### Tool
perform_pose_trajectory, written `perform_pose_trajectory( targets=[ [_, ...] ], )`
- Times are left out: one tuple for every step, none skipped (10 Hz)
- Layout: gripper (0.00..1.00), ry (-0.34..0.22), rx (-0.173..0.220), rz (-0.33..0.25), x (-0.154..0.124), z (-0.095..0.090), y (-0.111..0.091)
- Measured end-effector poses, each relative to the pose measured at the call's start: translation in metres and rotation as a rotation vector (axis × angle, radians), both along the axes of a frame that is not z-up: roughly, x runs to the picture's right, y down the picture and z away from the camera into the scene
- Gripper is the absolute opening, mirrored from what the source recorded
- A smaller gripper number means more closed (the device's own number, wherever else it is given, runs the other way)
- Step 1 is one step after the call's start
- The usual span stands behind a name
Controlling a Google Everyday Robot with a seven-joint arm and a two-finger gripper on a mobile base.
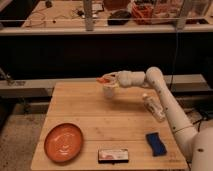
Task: Place the pepper in the ceramic cup
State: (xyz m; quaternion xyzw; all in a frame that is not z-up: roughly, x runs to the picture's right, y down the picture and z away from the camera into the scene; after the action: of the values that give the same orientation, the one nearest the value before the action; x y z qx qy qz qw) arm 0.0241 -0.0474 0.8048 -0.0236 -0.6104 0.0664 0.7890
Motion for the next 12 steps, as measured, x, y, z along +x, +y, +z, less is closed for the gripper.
perform_pose_trajectory(
  targets=[
    [0.04, 0.000, -0.012, 0.009, 0.004, 0.009, 0.003],
    [0.04, 0.001, -0.016, 0.015, 0.007, 0.013, 0.003],
    [0.04, 0.000, -0.018, 0.020, 0.009, 0.020, 0.002],
    [0.04, 0.000, -0.019, 0.024, 0.010, 0.025, 0.001],
    [0.04, -0.002, -0.020, 0.025, 0.010, 0.028, 0.000],
    [0.04, -0.003, -0.022, 0.030, 0.012, 0.033, -0.002],
    [0.04, -0.005, -0.025, 0.029, 0.012, 0.037, -0.003],
    [0.08, -0.002, -0.027, 0.026, 0.012, 0.040, -0.003],
    [0.20, 0.003, -0.031, 0.021, 0.012, 0.044, -0.005],
    [0.29, 0.003, -0.032, 0.014, 0.011, 0.046, -0.005],
    [0.40, 0.004, -0.032, 0.008, 0.011, 0.047, -0.007],
    [0.49, 0.003, -0.029, 0.003, 0.011, 0.047, -0.009]
  ],
)
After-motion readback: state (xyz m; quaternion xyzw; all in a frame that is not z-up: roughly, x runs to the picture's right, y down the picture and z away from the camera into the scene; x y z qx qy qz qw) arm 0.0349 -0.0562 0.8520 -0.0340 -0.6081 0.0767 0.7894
